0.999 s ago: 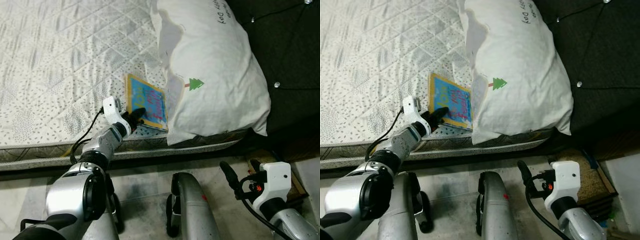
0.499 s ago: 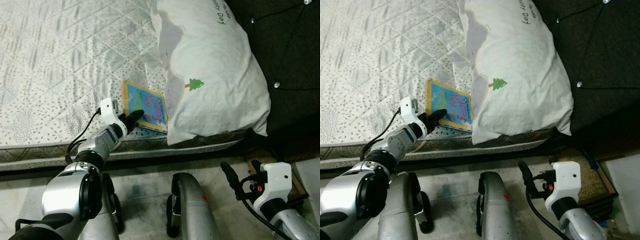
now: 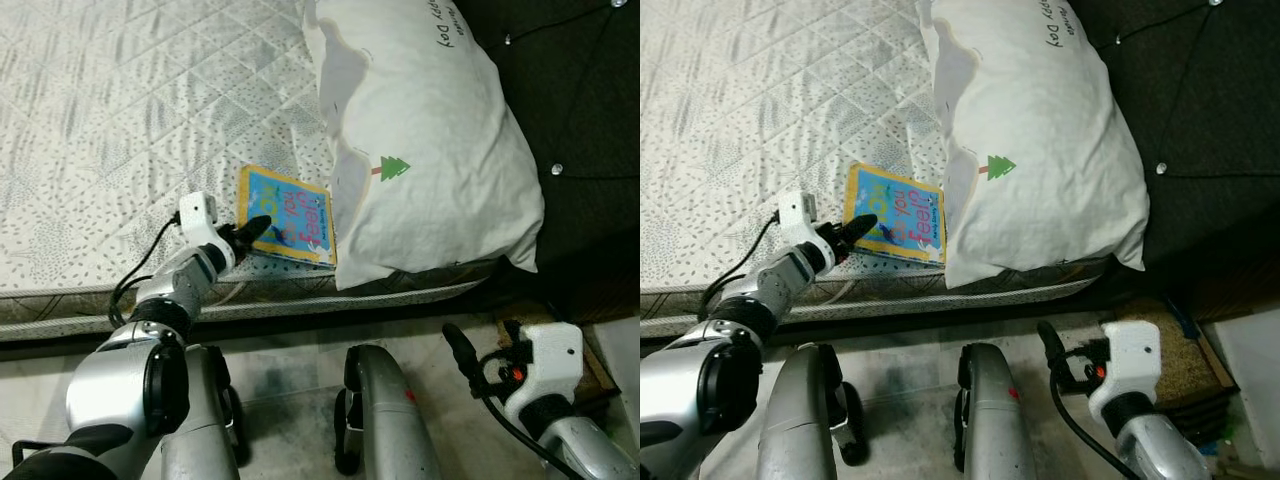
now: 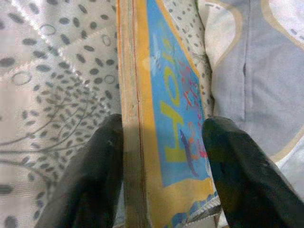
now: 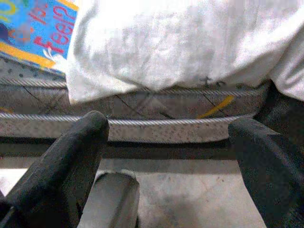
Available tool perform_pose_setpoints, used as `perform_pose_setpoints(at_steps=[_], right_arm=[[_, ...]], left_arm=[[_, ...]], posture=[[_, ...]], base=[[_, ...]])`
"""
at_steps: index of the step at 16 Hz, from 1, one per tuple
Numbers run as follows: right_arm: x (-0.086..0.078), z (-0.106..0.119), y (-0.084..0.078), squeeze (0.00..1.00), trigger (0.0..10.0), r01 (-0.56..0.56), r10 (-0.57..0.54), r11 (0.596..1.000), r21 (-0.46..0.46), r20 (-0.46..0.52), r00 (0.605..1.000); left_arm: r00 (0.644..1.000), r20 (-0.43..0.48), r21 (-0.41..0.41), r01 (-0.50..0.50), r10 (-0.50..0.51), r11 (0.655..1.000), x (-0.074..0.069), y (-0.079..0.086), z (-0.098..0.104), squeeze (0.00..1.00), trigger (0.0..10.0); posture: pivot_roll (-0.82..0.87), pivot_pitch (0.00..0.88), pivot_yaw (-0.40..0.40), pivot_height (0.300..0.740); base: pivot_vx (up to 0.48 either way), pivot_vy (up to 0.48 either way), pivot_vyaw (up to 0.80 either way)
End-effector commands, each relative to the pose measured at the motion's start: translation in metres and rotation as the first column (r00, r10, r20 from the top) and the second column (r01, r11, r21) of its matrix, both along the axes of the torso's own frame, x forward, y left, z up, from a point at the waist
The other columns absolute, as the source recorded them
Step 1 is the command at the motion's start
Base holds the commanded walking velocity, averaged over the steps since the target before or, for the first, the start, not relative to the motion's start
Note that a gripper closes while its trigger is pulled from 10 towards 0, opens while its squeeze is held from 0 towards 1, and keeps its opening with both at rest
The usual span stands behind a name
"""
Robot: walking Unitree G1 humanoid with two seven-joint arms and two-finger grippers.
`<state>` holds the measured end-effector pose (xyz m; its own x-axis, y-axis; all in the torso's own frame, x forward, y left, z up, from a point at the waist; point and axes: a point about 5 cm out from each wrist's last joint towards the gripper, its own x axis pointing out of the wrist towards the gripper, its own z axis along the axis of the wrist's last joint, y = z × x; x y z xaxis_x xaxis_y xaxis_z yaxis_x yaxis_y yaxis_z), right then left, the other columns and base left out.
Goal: Clean up the room
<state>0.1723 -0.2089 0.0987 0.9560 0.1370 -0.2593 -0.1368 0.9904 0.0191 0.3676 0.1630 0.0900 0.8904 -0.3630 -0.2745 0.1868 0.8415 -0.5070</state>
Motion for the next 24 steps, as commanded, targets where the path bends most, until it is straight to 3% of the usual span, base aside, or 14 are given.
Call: perform_pose_setpoints(at_steps=[1, 6, 11, 13, 15, 18, 21, 23, 24], right_arm=[[-0.003, -0.008, 0.0, 0.0, 10.0, 0.009, -0.009, 1.0, -0.001, -0.033, 0.999], [0.01, -0.012, 0.008, 0.0, 10.0, -0.007, 0.008, 1.0, 0.017, -0.018, 1.0], [0.02, -0.018, 0.009, 0.0, 10.0, -0.003, 0.004, 1.0, 0.025, -0.005, 1.0], [0.022, -0.02, 0.01, 0.0, 10.0, -0.004, 0.004, 1.0, 0.03, 0.0, 1.0], [0.028, -0.021, 0.015, 0.0, 10.0, -0.008, 0.007, 0.999, 0.046, 0.022, 1.0], [0.041, -0.022, 0.026, 0.0, 10.0, -0.029, 0.025, 0.997, 0.075, 0.054, 0.998], [0.054, -0.019, 0.036, 0.0, 10.0, -0.079, 0.073, 0.994, 0.078, 0.084, 0.994], [0.066, -0.012, 0.031, 0.0, 10.0, -0.059, 0.049, 0.995, 0.075, 0.128, 0.991], [0.076, -0.002, 0.02, 0.0, 10.0, 0.015, -0.032, 0.995, 0.101, 0.165, 0.986]], left_arm=[[0.999, -0.047, 0.002, -0.008, 0.008, 1.0, -0.009, 0.0, -0.015, 1.0, 10.0], [0.996, -0.066, 0.019, -0.061, 0.063, 0.998, -0.017, 0.015, -0.025, 1.0, 10.0], [0.987, -0.039, 0.07, -0.15, 0.153, 0.986, -0.013, 0.039, -0.016, 1.0, 10.0], [0.986, 0.001, 0.085, -0.167, 0.167, 0.982, -0.01, 0.039, -0.011, 1.0, 10.0], [0.972, 0.133, 0.075, -0.206, 0.195, 0.976, -0.01, 0.031, -0.005, 1.0, 10.0], [0.941, 0.291, 0.182, -0.234, 0.175, 0.955, -0.029, 0.025, -0.004, 1.0, 10.0], [0.899, 0.391, 0.239, -0.308, 0.199, 0.921, -0.054, 0.029, 0.004, 1.0, 10.0], [0.882, 0.426, 0.28, -0.338, 0.199, 0.899, -0.067, 0.032, 0.004, 1.0, 10.0], [0.873, 0.454, 0.325, -0.35, 0.18, 0.878, -0.08, 0.031, 0.006, 0.0, 10.0]], posture=[[-0.28, 0.288, -0.087, 0.613], [-0.24, 0.259, -0.074, 0.613], [-0.21, 0.232, -0.054, 0.613], [-0.21, 0.221, -0.046, 0.613], [-0.19, 0.199, -0.029, 0.613], [-0.13, 0.17, -0.016, 0.613], [-0.08, 0.146, -0.004, 0.613], [-0.05, 0.127, 0.004, 0.613], [-0.03, 0.119, 0.012, 0.613]], base=[[0.0, 0.0, 0.0], [0.0, 0.0, 0.0], [0.0, 0.0, 0.0], [0.0, 0.0, 0.0], [0.0, 0.0, 0.0], [0.0, 0.0, 0.0], [0.0, 0.0, 0.0], [0.0, 0.0, 0.0], [0.0, 0.0, 0.0]])
